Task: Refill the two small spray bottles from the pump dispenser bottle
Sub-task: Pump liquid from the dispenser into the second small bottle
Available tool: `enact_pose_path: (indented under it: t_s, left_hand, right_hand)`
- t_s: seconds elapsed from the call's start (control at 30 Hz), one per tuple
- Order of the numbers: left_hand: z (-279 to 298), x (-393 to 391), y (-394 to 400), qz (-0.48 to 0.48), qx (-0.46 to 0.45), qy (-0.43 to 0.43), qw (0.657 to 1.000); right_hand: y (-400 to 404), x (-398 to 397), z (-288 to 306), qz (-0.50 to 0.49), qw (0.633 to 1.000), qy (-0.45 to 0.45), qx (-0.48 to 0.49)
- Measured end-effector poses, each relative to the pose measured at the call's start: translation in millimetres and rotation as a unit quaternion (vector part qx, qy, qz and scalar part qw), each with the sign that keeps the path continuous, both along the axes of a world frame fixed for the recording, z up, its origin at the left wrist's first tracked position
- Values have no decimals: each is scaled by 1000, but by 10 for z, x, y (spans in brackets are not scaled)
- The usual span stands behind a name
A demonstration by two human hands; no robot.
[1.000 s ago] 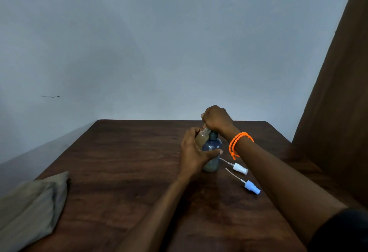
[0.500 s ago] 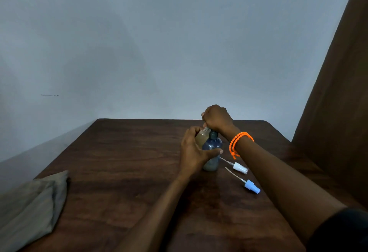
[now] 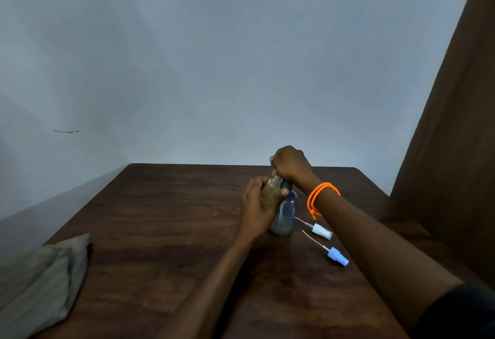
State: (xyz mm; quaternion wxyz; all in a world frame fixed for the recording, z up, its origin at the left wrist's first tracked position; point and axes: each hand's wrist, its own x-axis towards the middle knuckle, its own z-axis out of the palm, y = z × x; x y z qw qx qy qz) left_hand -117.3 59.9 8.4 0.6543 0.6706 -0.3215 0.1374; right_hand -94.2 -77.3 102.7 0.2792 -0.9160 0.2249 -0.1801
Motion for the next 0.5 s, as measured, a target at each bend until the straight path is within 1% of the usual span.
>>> enact_pose_path:
  t_s: [0.2, 0.37, 0.5]
  left_hand:
    - [-12, 17, -15, -13, -3, 4, 1000]
    - [-30, 36, -44, -19, -27, 7, 999]
    - [-45, 27, -33, -25, -21, 12, 999]
  right_hand:
    - [-3, 3, 139, 6, 1000, 12, 2]
    - [3, 22, 52, 1, 1000, 13, -12]
    - [19, -24, 30, -3, 1000, 1, -18]
